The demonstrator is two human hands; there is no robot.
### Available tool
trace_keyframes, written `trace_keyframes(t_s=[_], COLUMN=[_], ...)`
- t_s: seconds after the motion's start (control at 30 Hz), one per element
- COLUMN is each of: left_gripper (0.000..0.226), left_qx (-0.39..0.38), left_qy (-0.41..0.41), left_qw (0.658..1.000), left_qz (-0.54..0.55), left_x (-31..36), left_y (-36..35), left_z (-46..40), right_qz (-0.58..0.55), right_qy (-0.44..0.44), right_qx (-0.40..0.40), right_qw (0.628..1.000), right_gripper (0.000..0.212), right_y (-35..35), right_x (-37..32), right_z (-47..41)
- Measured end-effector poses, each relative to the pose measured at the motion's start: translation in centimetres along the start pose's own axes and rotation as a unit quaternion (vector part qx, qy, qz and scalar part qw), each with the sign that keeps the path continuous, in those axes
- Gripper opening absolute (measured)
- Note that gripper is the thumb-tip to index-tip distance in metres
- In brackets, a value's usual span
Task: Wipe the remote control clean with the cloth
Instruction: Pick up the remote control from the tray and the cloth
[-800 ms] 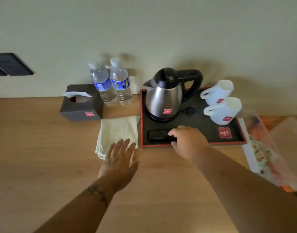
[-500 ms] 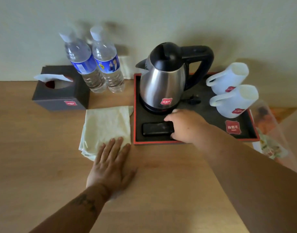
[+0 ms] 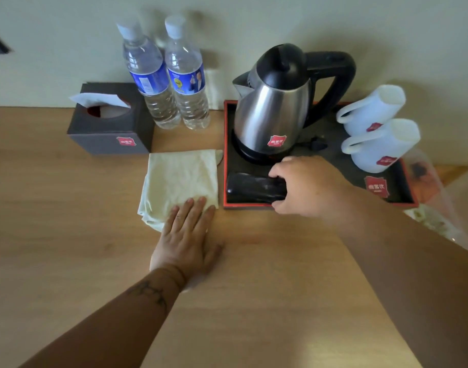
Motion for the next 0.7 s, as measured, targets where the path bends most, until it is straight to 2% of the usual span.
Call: trace_keyframes(t_s=[0.2,0.33,0.43,0.53,0.7], left_gripper=[0.064,0.061,0.059,0.058,0.053], left_qx=[0.022,0.044,0.059,0.069,0.083], left_qy=[0.048,0.112,0.129,0.167,0.180], left_qw=[0.997,0.989,0.986,0.978,0.972], left_qz=[0.065,0.090,0.092,0.107,0.126], left_x=[-0.4,-3.4,-6.2,-8.0,-8.1], left_y=[0.5,0.6,0.9,1.0,1.1], left_z=[0.9,3.8,5.9,6.6,6.6], right_qz=[-0.019,-0.059,-0.097,-0.122,-0.123], right_qy=[0.009,0.016,0.027,0.057,0.070], right_qx=[-0.011,-0.045,-0.033,-0.014,-0.020], right_qw=[1.000,0.997,0.994,0.991,0.990], right_gripper=[0.040,0.035,0.032,0.034,0.047], right_y=[-2.9,-6.6,-8.1,-8.9,-9.4], right_x=[-5.0,-8.4,-11.1,-13.6,-15.1], right_z=[5.1,6.8,6.5,5.5,4.2])
Point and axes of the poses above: each hand's wrist, its own z-axis away from the middle knuckle, its own y-axis out of the back of the hand, x = y × z, the point moved 2 cm from there along -z, towards the middle knuckle, and after that the axes turned 1 degree about -z, right-handed, at the moved point
